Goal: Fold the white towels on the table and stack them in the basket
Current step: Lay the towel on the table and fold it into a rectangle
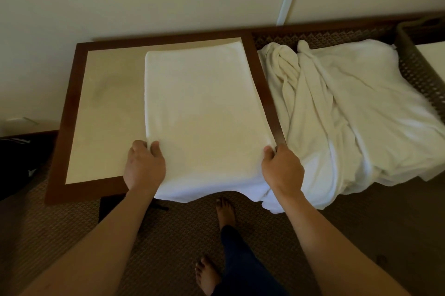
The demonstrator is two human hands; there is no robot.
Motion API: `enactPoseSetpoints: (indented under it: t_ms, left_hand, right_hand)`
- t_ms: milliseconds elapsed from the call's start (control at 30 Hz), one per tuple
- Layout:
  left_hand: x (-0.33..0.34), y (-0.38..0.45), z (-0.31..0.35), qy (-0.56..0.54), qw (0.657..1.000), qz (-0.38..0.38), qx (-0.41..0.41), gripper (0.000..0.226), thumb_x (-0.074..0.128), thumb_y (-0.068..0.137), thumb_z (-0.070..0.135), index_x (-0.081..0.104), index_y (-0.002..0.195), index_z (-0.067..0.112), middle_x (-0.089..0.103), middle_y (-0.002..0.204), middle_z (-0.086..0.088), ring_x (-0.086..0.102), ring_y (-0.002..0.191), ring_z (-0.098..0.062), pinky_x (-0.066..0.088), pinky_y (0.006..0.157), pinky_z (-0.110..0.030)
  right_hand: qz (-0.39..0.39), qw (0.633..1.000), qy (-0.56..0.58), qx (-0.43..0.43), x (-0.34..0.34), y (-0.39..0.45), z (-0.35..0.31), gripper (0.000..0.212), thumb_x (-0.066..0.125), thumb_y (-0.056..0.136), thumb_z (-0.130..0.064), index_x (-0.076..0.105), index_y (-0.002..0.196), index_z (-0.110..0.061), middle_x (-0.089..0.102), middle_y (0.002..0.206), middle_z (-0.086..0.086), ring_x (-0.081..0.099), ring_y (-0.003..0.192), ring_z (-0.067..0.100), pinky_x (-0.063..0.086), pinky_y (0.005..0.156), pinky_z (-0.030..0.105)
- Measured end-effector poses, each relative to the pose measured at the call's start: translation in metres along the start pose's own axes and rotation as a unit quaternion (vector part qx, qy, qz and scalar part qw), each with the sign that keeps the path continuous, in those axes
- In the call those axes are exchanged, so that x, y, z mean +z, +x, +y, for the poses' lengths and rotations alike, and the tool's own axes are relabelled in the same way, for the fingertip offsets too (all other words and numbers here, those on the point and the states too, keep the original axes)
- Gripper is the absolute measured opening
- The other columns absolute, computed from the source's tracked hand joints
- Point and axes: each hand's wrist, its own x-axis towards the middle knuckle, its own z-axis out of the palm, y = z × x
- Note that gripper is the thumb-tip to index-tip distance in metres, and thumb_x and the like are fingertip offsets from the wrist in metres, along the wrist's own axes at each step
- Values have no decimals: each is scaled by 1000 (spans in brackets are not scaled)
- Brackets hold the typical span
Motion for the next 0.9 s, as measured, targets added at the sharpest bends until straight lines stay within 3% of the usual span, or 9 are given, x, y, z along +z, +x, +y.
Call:
enactPoseSetpoints:
  t_ms: [133, 267, 333, 400, 533, 667, 767, 833, 900]
  left_hand:
    - [0, 8, 5, 1, 1000, -10, -10, 46, 37, 106, 45, 50, 131, 9, 59, 128, -15, 58, 110, -38, 45, 81, -46]
    - [2, 21, 5, 3, 1000, -13, 7, 55, 33, 106, 54, 53, 122, 6, 64, 116, -17, 59, 105, -39, 45, 78, -45]
    - [6, 22, 3, 17, 999, 1, 27, 52, 32, 106, 53, 51, 118, 6, 63, 111, -17, 59, 97, -39, 44, 73, -44]
    - [9, 20, 3, 36, 999, 18, 33, 50, 33, 106, 52, 50, 117, 7, 62, 112, -15, 59, 93, -39, 42, 70, -43]
    - [9, 17, 3, 34, 998, 34, 35, 42, 38, 107, 46, 48, 124, 9, 58, 122, -14, 60, 96, -39, 40, 70, -42]
    - [6, 12, -5, 3, 997, 71, 34, 34, 49, 105, 31, 47, 133, 12, 52, 132, -14, 56, 109, -41, 46, 75, -49]
    - [8, 4, 5, 56, 986, 96, 127, 38, 55, 98, 15, 49, 135, 16, 45, 147, -10, 46, 130, -38, 41, 101, -56]
    - [13, 5, 23, 85, 977, 13, 197, 45, 47, 103, 27, 42, 147, 23, 32, 162, -5, 29, 149, -30, 26, 119, -54]
    - [24, 10, 32, 148, 954, -70, 252, 57, 27, 105, 49, 25, 159, 31, 11, 171, 0, 6, 157, -25, 6, 126, -51]
  right_hand:
    - [-11, 1000, -3, -12, 3, 19, -14, 19, 50, 95, -33, 53, 88, -15, 62, 77, 1, 61, 75, 30, 54, 75, 44]
    - [-34, 996, 23, -76, 4, 42, -26, 30, 47, 104, -41, 49, 93, -13, 62, 83, 5, 62, 78, 34, 47, 64, 39]
    - [-4, 994, -7, -107, 8, 48, -22, 31, 44, 106, -39, 49, 95, -11, 65, 83, 8, 63, 76, 36, 43, 59, 37]
    - [13, 995, -35, -94, 11, 48, -14, 31, 42, 106, -41, 50, 101, -12, 68, 90, 8, 66, 79, 36, 49, 62, 40]
    - [45, 993, -38, -101, 17, 50, -4, 29, 45, 106, -39, 51, 112, -11, 69, 94, 11, 68, 76, 38, 51, 59, 39]
    - [139, 981, -66, -116, 14, 52, 0, 16, 57, 97, -16, 56, 110, -7, 61, 96, 16, 64, 77, 40, 49, 59, 43]
    - [129, 977, -64, -160, 11, 50, -14, 32, 56, 94, -16, 56, 127, -14, 56, 128, 14, 56, 113, 37, 44, 83, 51]
    - [27, 958, -79, -275, 18, 45, -37, 47, 48, 100, -31, 46, 146, -20, 38, 158, 7, 39, 143, 31, 35, 104, 55]
    - [-97, 920, -139, -352, 30, 46, -53, 61, 33, 104, -50, 26, 160, -26, 11, 171, -1, 12, 156, 25, 18, 118, 61]
